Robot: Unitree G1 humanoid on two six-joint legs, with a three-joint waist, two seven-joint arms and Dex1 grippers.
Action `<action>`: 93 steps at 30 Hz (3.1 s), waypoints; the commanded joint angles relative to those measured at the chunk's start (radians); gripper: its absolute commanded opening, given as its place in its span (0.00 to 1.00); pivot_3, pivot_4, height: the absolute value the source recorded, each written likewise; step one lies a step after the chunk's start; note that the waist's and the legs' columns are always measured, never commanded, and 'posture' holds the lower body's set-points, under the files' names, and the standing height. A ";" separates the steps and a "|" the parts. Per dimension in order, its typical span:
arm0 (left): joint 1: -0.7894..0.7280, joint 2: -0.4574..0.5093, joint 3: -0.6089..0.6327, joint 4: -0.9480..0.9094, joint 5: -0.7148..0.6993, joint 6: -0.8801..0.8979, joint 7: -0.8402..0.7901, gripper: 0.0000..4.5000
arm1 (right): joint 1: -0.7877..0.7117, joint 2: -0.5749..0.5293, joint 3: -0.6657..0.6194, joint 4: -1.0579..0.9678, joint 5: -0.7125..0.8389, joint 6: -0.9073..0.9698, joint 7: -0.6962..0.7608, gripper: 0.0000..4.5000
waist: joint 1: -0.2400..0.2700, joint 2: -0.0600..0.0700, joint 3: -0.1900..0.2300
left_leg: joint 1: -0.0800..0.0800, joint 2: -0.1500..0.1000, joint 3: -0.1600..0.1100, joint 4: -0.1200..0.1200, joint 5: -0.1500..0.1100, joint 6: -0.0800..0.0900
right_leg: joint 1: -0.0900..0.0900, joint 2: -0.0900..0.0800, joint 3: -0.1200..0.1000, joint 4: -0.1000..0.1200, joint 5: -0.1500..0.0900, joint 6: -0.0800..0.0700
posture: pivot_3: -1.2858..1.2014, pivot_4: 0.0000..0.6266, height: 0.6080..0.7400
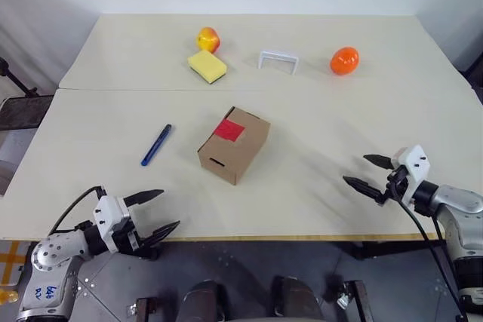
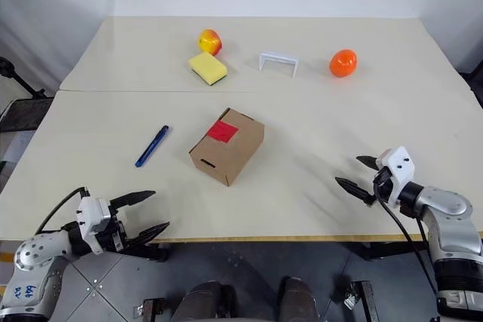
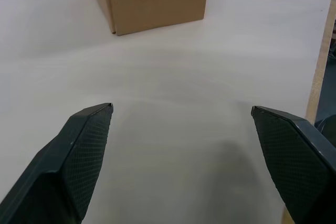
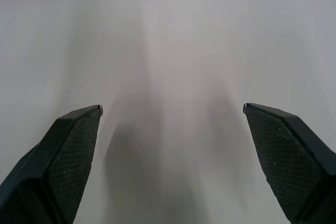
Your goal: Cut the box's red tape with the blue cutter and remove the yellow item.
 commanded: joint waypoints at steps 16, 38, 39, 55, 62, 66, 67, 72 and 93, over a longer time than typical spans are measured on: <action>-0.112 0.016 -0.049 -0.173 -0.013 0.343 0.158 0.51 | -0.361 0.036 0.138 -0.037 -0.029 0.308 -0.052 0.63 | -0.003 0.001 -0.001 | 0.000 0.000 0.000 0.001 0.001 -0.001 | -0.001 0.000 0.001 0.003 0.000 0.000 | 0.52 0.24 1.00; -0.224 -0.227 -0.230 -0.136 0.144 0.349 0.411 0.00 | -0.992 0.446 0.282 0.918 -0.313 -0.143 -0.091 0.00 | -0.029 0.001 -0.001 | -0.001 0.000 -0.006 0.001 0.002 -0.002 | -0.001 0.001 -0.001 0.009 0.000 0.000 | 0.52 0.24 1.00; -0.233 -0.232 -0.229 -0.126 0.150 0.337 0.420 0.00 | -0.993 0.449 0.283 0.921 -0.316 -0.147 -0.077 0.00 | -0.028 0.001 -0.001 | -0.001 0.000 -0.007 0.001 0.002 -0.002 | -0.001 0.001 -0.001 0.009 0.000 0.000 | 0.52 0.24 1.00; -0.535 -0.259 -0.299 0.199 0.198 0.210 0.262 0.00 | -0.508 0.153 0.393 -0.083 -0.255 0.373 0.355 0.00 | -0.023 0.001 -0.001 | -0.001 -0.001 -0.007 0.002 0.002 -0.002 | 0.000 0.001 -0.002 0.007 0.000 0.000 | 0.52 0.24 1.00; -0.703 -0.358 -0.388 0.387 0.240 0.147 0.152 0.00 | -0.263 0.009 0.322 -0.625 -0.133 0.711 0.295 0.00 | 0.011 0.000 0.000 | -0.007 -0.007 -0.009 0.007 0.002 -0.001 | -0.001 0.001 -0.003 0.004 0.000 0.000 | 0.52 0.24 1.00; -0.753 -0.397 -0.396 0.463 0.250 0.107 0.112 0.00 | -0.212 -0.014 0.297 -0.763 -0.092 0.822 0.232 0.00 | 0.010 -0.001 0.000 | -0.009 -0.007 -0.009 0.010 0.002 -0.001 | -0.001 0.001 -0.003 0.004 0.000 0.000 | 0.52 0.24 1.00; -0.769 -0.410 -0.400 0.488 0.256 0.093 0.103 0.00 | -0.202 -0.018 0.287 -0.793 -0.081 0.849 0.212 0.00 | 0.011 -0.001 0.000 | -0.009 -0.007 -0.009 0.010 0.002 -0.001 | -0.001 0.001 -0.003 0.004 0.000 0.000 | 0.52 0.24 1.00; -0.822 -0.441 -0.398 0.607 0.293 0.026 0.081 0.00 | -0.182 -0.039 0.264 -0.854 -0.063 0.922 0.135 0.00 | 0.019 -0.001 0.000 | -0.012 -0.007 -0.010 0.013 0.001 0.000 | -0.002 0.001 -0.004 0.004 0.000 0.001 | 0.52 0.24 1.00; -0.763 -0.256 -0.191 0.364 0.215 0.156 0.195 0.06 | 0.028 -0.281 0.101 -0.736 0.000 0.715 0.099 0.00 | 0.028 -0.004 0.001 | -0.016 -0.009 -0.015 0.015 0.002 0.001 | -0.002 -0.001 -0.007 0.003 0.001 0.002 | 0.52 0.24 1.00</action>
